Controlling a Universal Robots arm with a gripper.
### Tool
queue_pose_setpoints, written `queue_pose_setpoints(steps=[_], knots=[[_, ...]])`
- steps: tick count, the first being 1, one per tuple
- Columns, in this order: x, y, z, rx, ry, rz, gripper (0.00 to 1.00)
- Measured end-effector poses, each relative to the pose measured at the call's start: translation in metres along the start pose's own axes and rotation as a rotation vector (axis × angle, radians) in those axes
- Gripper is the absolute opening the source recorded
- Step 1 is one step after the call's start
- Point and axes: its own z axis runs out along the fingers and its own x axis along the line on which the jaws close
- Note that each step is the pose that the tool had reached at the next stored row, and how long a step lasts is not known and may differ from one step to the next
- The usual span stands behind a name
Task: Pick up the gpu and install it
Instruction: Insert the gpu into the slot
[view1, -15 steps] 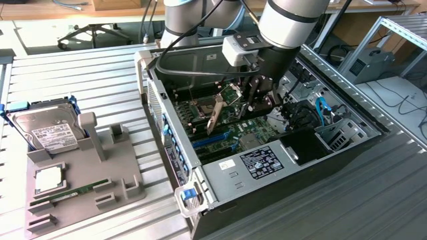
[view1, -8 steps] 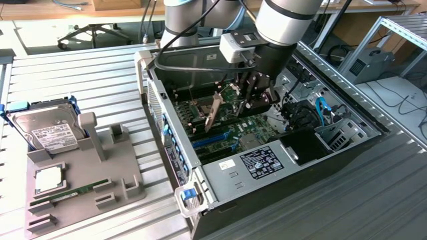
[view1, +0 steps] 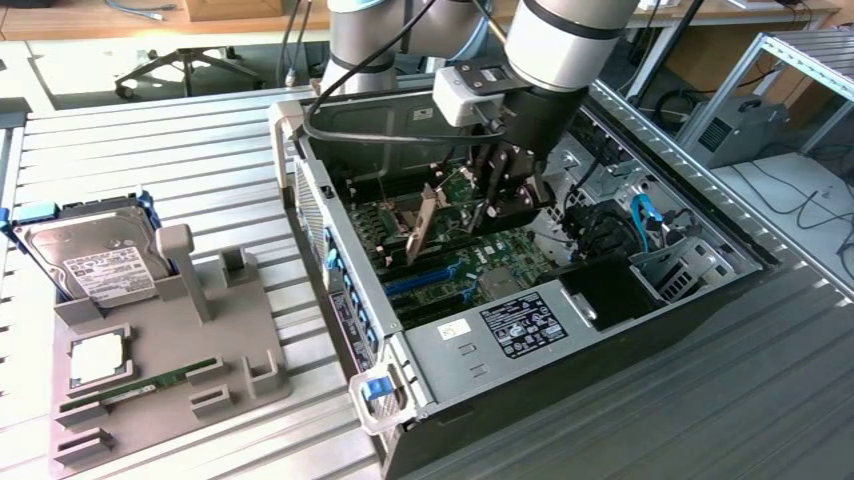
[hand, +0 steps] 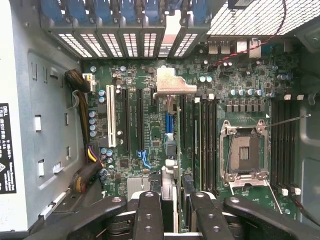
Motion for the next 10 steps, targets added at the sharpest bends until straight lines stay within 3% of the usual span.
queue_pose_setpoints(steps=[10], knots=[[0.0002,0.0075,0.0007,0.0000,-0.0001,0.000,0.27]])
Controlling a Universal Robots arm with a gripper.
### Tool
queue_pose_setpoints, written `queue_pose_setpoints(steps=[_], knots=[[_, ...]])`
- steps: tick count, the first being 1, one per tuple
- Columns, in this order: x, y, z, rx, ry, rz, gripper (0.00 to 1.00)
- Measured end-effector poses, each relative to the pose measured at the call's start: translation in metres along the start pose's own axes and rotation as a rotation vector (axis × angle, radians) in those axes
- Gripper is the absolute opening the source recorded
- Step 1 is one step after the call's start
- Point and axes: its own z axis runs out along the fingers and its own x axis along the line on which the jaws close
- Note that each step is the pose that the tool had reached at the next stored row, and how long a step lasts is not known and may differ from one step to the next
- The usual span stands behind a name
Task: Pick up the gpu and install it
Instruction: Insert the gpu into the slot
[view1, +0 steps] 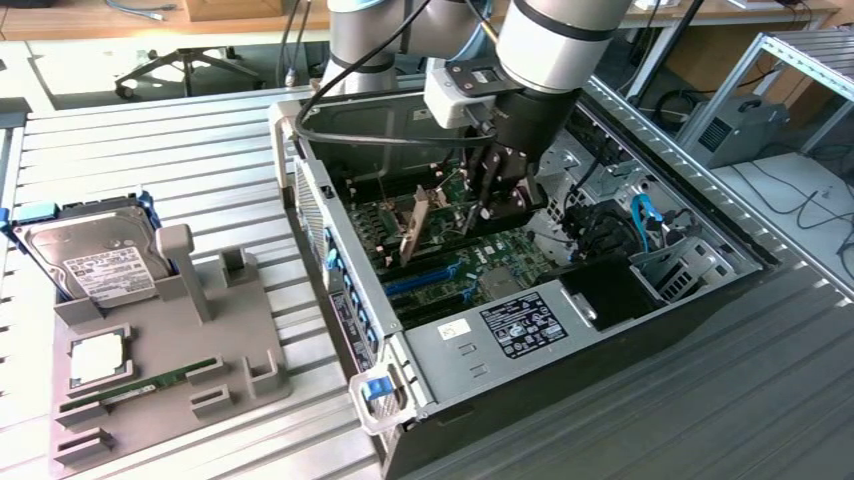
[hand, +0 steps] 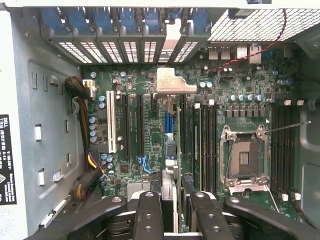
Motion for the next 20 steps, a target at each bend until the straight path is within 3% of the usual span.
queue_pose_setpoints(steps=[20], knots=[[0.0002,0.0074,0.0012,0.0000,0.0000,0.000,0.27]])
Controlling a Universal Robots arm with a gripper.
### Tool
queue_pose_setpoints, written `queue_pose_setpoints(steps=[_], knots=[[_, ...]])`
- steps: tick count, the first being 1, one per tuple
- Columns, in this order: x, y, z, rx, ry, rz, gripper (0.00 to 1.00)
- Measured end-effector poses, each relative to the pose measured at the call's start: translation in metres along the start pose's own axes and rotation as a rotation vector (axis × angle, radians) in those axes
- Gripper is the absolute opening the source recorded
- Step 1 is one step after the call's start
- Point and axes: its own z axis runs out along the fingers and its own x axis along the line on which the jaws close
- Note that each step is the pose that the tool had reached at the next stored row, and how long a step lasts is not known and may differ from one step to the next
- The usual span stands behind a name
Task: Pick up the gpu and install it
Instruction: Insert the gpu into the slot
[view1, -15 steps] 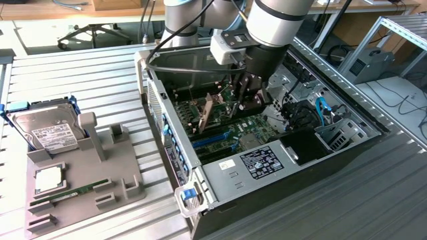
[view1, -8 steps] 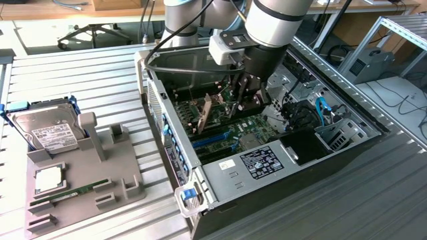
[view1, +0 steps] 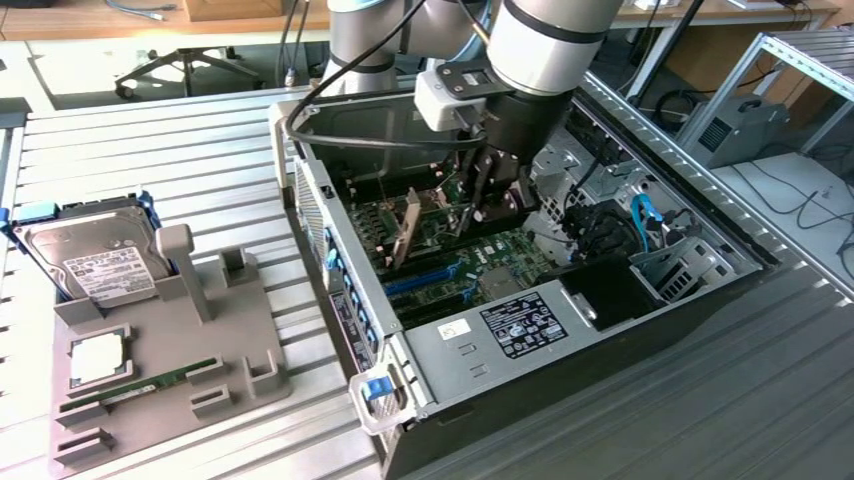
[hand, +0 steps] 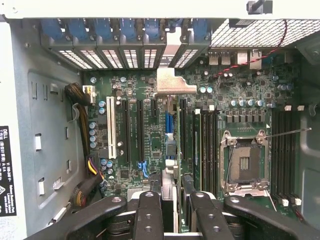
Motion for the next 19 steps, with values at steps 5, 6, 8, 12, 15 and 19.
queue_pose_setpoints(steps=[5,6,8,12,15,19], knots=[[0.0000,0.0013,0.0003,0.0000,0.0000,0.000,0.27],[0.0001,0.0017,0.0004,0.0000,0.0000,0.000,0.27],[0.0001,0.0027,0.0006,0.0000,0.0000,0.000,0.27],[0.0001,0.0036,0.0008,0.0001,0.0000,0.000,0.27],[0.0001,0.0043,0.0010,0.0000,0.0000,0.000,0.27],[0.0002,0.0053,0.0012,0.0000,0.0000,0.000,0.27]])
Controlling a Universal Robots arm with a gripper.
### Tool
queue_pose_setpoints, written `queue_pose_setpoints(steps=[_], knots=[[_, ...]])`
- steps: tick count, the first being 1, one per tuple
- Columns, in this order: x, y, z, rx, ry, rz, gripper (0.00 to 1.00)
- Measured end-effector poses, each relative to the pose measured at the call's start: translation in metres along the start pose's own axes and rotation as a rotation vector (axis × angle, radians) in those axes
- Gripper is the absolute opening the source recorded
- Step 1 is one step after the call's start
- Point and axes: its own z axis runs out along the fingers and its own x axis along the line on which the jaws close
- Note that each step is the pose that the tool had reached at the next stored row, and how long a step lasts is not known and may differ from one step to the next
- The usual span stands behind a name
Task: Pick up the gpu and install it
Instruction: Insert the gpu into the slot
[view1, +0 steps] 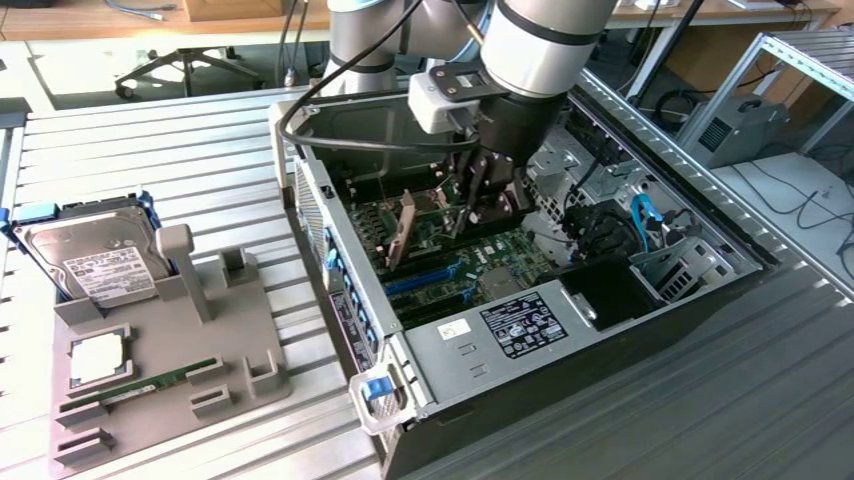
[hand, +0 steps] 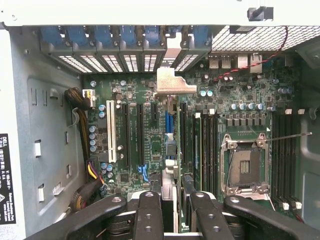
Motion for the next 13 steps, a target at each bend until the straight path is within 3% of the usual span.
queue_pose_setpoints(steps=[13], knots=[[0.0001,0.0030,0.0008,0.0000,0.0000,0.000,0.27]])
